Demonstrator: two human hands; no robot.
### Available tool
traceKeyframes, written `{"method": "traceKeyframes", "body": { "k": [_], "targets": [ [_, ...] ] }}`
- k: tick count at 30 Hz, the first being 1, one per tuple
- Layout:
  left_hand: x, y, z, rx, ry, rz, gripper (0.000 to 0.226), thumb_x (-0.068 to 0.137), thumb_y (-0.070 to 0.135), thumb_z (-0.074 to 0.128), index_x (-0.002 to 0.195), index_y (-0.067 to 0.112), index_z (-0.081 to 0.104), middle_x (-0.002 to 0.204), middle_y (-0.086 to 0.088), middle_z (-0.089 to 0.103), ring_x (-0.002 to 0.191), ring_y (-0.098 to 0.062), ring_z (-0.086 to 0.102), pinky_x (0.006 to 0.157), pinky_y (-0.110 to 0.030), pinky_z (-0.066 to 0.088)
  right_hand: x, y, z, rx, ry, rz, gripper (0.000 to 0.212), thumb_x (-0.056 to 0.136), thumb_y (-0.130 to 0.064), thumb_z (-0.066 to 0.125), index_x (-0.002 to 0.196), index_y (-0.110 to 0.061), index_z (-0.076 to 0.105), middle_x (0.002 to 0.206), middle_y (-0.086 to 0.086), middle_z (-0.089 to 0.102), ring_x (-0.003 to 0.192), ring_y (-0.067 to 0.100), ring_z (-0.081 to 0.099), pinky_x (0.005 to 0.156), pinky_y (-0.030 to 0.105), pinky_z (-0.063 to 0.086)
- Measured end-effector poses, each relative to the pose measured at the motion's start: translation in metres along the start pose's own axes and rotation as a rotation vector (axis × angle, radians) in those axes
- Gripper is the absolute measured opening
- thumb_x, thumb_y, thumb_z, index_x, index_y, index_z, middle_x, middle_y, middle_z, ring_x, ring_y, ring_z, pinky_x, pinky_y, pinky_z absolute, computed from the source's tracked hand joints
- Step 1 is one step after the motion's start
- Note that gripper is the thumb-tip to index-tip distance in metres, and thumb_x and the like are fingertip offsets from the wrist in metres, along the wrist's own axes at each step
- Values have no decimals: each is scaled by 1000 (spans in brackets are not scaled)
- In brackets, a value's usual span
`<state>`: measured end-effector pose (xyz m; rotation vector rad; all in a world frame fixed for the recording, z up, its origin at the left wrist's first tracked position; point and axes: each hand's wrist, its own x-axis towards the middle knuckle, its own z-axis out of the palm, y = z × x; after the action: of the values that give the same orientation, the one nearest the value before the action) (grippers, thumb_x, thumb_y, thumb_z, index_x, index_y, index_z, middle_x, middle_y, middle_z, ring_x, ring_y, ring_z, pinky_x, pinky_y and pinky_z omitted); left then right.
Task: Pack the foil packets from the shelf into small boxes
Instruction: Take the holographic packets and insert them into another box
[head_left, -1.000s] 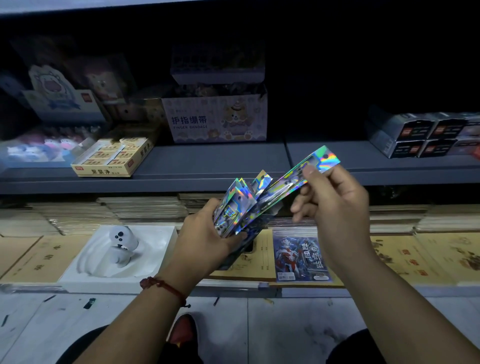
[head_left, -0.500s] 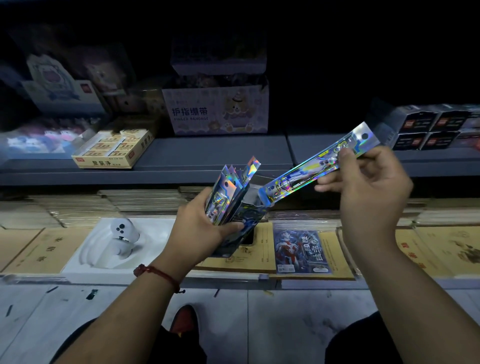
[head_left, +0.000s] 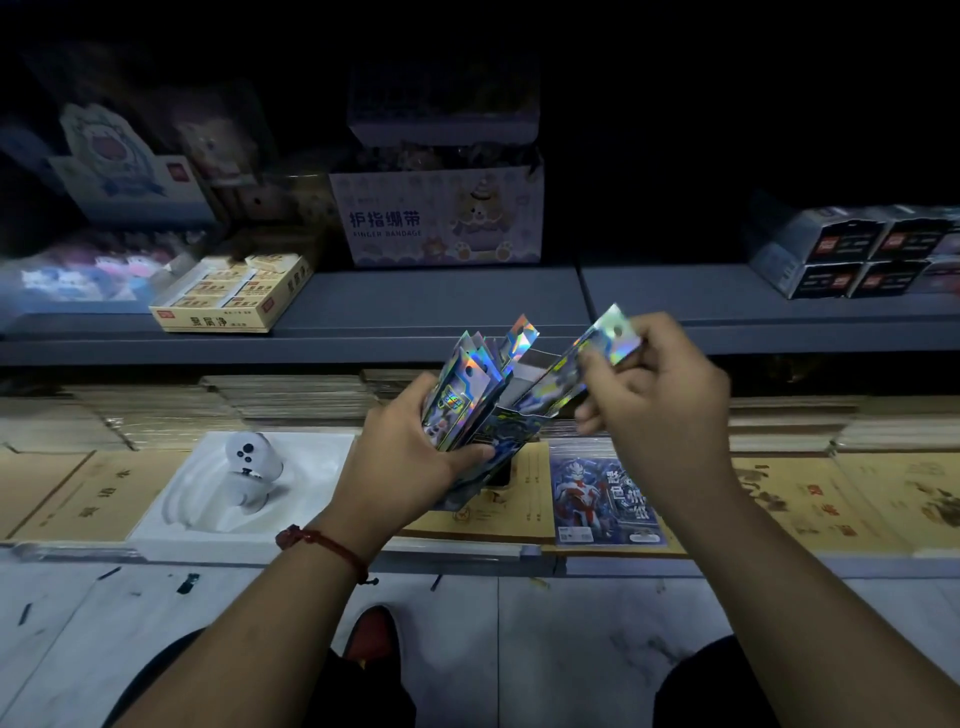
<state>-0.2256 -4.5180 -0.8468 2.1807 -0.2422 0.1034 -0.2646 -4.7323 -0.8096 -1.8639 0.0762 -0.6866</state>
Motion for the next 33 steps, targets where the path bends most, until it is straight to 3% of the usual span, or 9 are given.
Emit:
{"method": "traceKeyframes", "body": {
  "k": [5,9,12,15,19,25,29,33],
  "targets": [
    [0,0,1,18,-9,-8,56,61,48,89,107,35,59,95,24,74,86,-4,72,81,-42,61,0,1,7,-14,-85,79,22,93,-13,73,107,-14,56,71,16,64,53,26,67,41,30,54],
    [0,0,3,28,4,5,51,65,35,94,104,28,62,93,21,74,84,3,70,79,-32,59,-2,-2,8,61,-138,102,9,95,-10,70,92,-13,62,67,17,63,47,27,64,40,35,53],
    [0,2,4,43,2,22,51,65,34,94,105,30,62,92,21,74,83,5,68,77,-25,57,-6,-7,8,129,-247,97,23,98,-19,67,77,-11,66,58,18,62,45,39,60,41,42,52],
    [1,2,6,68,-13,56,51,66,34,94,104,32,60,92,18,74,83,1,68,74,-27,57,-10,-13,11,171,-285,108,30,97,-27,67,73,-10,67,58,19,62,46,46,59,40,46,51],
    [0,2,8,96,-18,84,49,64,35,92,97,35,56,86,16,72,79,-3,68,72,-33,57,-11,-13,14,181,-259,149,37,100,-22,64,69,-1,61,55,20,60,45,48,56,39,49,48],
    [1,1,11,118,12,90,51,63,40,90,96,42,51,86,18,71,79,-5,67,73,-35,56,-12,-17,12,169,-165,125,38,100,-14,62,67,4,58,45,16,56,39,37,54,40,38,47],
    [1,2,10,132,17,90,52,63,42,89,100,36,53,86,18,72,79,-6,67,74,-35,56,-11,-21,11,211,-51,129,38,101,-12,60,66,2,57,47,18,55,36,23,50,39,27,44],
    [-1,5,9,122,18,74,48,65,39,91,98,33,56,86,17,72,80,-6,67,73,-33,56,-11,-24,8,280,57,142,39,103,-16,58,69,3,54,46,16,53,38,26,48,41,27,43]
  ]
}}
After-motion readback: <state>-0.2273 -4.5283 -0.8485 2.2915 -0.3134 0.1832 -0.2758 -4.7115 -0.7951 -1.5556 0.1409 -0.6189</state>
